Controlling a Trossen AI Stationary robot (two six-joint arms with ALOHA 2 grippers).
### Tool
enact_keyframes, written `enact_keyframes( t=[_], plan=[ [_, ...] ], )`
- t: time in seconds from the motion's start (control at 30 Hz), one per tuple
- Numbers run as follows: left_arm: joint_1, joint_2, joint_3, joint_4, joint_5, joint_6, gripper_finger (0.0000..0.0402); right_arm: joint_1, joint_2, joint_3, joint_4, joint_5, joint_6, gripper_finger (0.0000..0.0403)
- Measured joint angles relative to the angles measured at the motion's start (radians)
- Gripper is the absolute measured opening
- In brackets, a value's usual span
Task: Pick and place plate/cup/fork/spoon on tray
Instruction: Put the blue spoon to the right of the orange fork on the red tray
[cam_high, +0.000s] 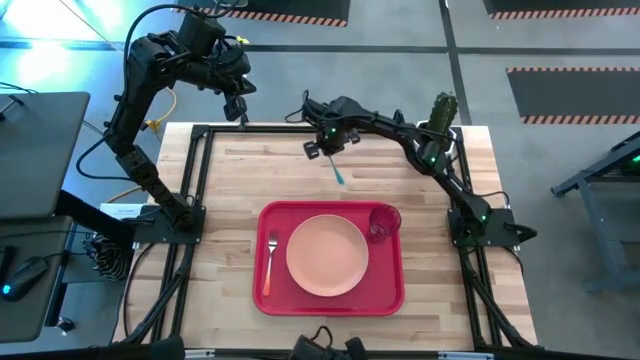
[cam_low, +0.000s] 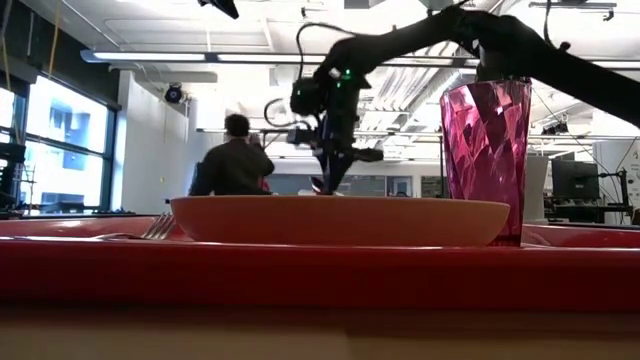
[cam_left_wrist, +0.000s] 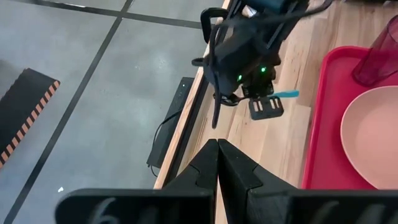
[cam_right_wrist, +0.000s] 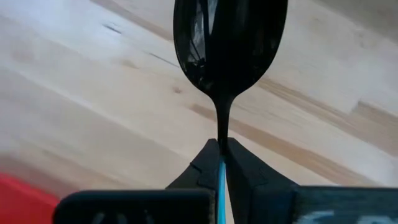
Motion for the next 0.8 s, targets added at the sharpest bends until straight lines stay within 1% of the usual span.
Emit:
enact_keyframes(
  t=[0.47, 0.8],
  plan=[
    [0.0, 0.0, 0.0, 0.0, 0.0, -0.007, 0.0, 0.086, -0.209, -0.016, 0.036, -0.004, 0.028, 0.0],
    [0.0, 0.0, 0.0, 0.0, 0.0, -0.011, 0.0, 0.186, -0.337, -0.016, 0.042, 0.041, 0.082, 0.0]
  ],
)
